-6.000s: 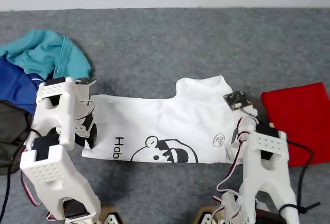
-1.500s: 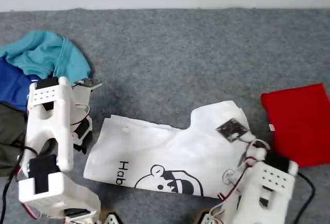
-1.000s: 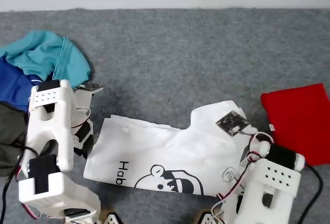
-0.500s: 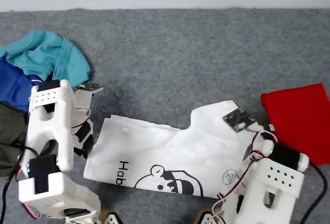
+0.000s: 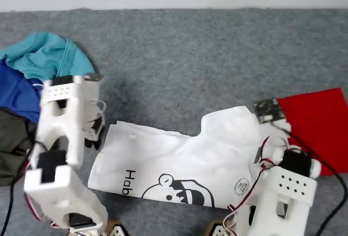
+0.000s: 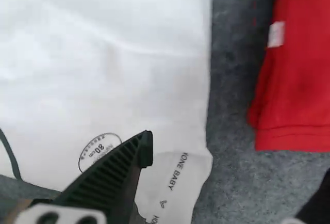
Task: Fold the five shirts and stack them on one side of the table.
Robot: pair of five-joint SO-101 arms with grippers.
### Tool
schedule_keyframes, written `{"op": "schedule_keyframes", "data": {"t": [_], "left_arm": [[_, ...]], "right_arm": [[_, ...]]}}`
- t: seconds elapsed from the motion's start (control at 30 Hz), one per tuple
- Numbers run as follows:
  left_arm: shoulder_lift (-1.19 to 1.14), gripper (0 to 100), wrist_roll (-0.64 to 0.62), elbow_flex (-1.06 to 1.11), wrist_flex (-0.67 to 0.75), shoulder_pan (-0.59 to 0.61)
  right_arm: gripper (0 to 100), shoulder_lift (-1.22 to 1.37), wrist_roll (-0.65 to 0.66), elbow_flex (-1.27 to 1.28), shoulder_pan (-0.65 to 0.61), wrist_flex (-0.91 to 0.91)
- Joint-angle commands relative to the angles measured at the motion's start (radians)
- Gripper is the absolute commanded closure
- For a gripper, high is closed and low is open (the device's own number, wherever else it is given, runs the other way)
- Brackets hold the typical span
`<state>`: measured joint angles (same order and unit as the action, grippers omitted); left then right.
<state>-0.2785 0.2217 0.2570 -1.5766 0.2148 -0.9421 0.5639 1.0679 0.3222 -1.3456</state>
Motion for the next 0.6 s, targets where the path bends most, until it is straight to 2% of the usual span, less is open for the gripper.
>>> {"op": "schedule_keyframes", "data": {"t": [0.0,0.23,0.57], "left_arm": [[-0.066,93,-0.011,-0.051,0.009,-0.063],[-0.21,93,-0.014,-0.208,0.008,-0.083],[-0.393,93,-0.014,-0.344,0.008,-0.078]], "right_arm": [[52.3,0.021,0.083,0.081,0.085,0.101],[52.3,0.021,0.242,0.117,0.269,0.166],[52.3,0.021,0.273,0.121,0.294,0.157]]}}
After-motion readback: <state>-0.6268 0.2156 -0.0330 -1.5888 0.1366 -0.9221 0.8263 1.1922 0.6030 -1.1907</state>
